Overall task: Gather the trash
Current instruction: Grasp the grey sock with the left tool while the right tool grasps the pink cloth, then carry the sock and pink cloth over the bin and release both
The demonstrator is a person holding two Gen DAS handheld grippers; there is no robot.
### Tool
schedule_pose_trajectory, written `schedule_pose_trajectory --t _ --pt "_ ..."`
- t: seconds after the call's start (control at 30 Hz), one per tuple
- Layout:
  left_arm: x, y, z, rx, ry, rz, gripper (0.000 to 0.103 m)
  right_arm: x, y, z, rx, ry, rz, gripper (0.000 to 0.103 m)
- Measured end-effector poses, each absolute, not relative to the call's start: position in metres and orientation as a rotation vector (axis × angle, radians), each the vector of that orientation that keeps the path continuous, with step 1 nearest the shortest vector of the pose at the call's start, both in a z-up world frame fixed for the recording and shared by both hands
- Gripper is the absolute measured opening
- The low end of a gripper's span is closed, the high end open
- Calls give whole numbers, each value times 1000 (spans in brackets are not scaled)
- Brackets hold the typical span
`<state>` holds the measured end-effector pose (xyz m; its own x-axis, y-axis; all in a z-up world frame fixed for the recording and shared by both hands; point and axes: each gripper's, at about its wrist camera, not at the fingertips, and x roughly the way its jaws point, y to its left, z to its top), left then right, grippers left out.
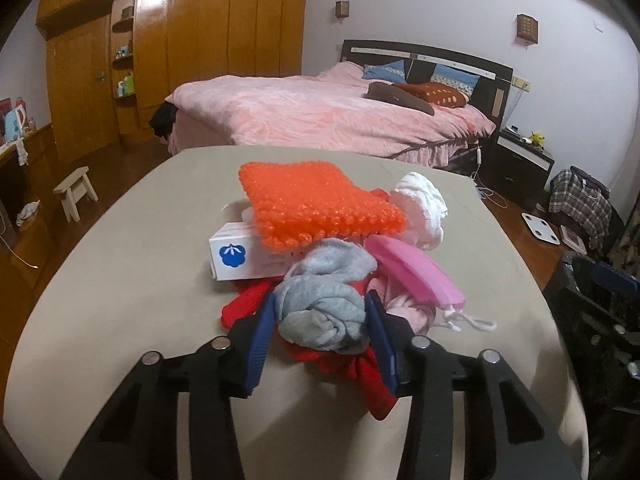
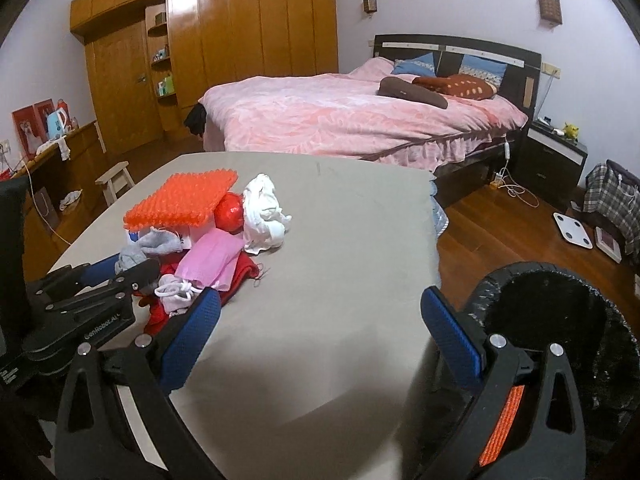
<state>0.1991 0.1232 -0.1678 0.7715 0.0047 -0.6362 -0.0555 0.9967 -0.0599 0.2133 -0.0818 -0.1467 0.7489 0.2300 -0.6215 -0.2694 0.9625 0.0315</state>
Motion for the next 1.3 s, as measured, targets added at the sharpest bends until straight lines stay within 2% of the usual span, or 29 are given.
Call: schedule_pose_trajectory --t 0.53,0.6,0.63,0.73,0.9,1.0,1.07,1.17,1.3 --pt "172 146 -138 -73 587 90 44 230 -46 -151 -17 673 350 96" --pt "173 152 -138 -85 584 106 44 233 -38 -152 -18 678 363 90" --pt "174 156 -139 -87 582 114 44 235 -34 -154 -24 683 373 83" --pt "175 162 -139 -90 577 124 44 240 -21 -159 -39 699 391 78" --pt "174 166 -141 -95 575 130 44 249 -9 -168 -45 733 411 63" --pt "174 166 -142 -100 577 130 44 254 -4 -174 -37 763 433 50" --pt "174 166 -142 -101 577 130 44 256 -2 -177 -23 784 460 35" --pt "174 166 -143 -108 583 129 44 255 1 -176 -15 794 504 18" --pt "173 165 -142 -105 582 125 44 251 0 -171 -21 780 523 12"
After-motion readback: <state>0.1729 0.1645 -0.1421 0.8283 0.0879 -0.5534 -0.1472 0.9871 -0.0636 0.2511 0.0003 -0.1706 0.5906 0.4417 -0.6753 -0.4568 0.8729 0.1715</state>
